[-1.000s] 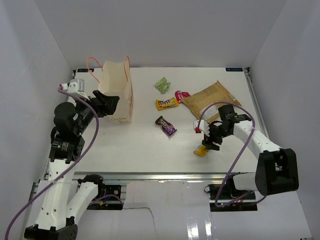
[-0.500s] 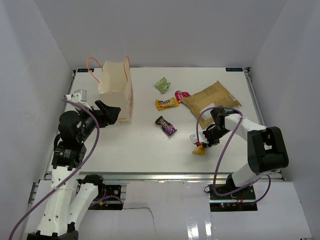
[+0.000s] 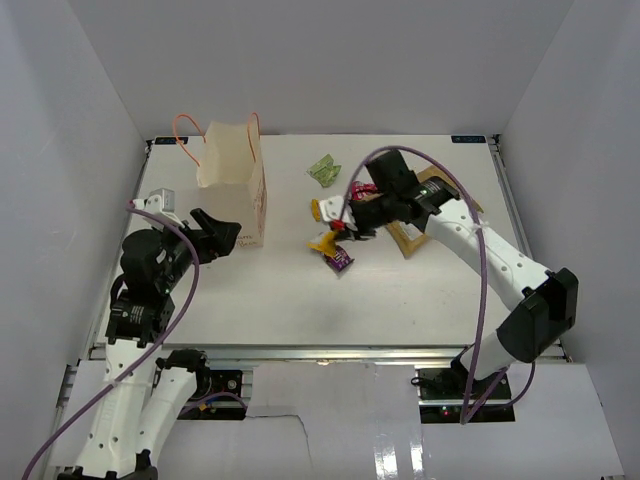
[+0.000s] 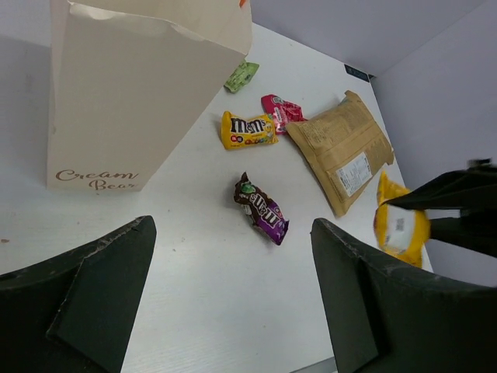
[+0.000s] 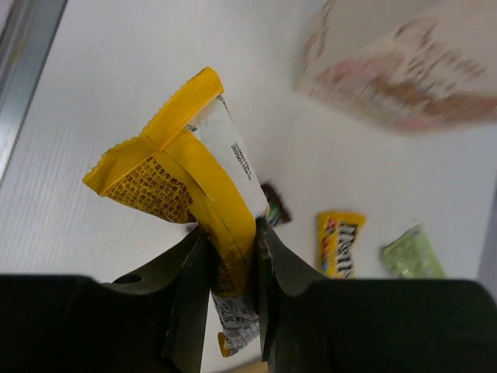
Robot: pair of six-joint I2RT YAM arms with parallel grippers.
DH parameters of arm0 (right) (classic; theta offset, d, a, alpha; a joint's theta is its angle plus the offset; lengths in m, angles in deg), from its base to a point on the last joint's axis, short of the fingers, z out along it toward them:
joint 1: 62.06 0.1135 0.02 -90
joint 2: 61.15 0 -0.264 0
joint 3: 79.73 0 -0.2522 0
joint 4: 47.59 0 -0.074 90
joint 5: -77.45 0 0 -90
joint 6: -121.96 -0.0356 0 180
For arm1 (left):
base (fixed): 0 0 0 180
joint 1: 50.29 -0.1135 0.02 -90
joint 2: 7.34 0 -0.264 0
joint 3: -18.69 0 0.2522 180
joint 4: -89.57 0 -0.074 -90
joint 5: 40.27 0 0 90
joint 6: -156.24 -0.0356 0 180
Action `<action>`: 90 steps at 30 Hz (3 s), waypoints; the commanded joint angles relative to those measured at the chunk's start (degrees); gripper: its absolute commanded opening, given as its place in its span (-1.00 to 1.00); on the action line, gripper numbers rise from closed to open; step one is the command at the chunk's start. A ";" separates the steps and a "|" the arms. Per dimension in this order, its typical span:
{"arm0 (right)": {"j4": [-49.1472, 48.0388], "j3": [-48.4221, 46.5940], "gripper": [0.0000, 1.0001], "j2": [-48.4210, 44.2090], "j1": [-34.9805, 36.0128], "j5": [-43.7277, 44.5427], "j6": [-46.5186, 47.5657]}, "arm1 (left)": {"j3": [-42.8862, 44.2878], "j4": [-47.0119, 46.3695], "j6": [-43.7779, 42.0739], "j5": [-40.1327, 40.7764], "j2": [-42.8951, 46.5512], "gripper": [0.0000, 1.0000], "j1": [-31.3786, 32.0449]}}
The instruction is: Place the snacks into the paper bag
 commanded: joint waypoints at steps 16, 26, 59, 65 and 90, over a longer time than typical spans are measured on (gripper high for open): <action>-63.94 -45.08 -0.78 30.43 22.14 37.38 -60.95 | 1.38 10.83 2.87 8.43 12.50 0.82 0.09; -72.25 -40.61 -0.63 35.27 22.23 42.41 -57.81 | 3.85 15.75 3.05 10.80 14.61 0.82 0.00; -32.99 8.41 0.64 -2.51 -5.41 -2.51 -47.36 | -2.49 -4.19 12.62 -1.03 -15.93 0.57 16.58; -29.36 26.95 0.67 -12.97 -19.32 0.92 -44.88 | 4.44 -3.67 24.48 16.50 -38.59 0.71 31.81; -29.80 36.39 0.69 -17.29 -31.56 -3.11 -45.50 | 27.66 -3.23 30.48 23.28 -77.32 -0.42 32.70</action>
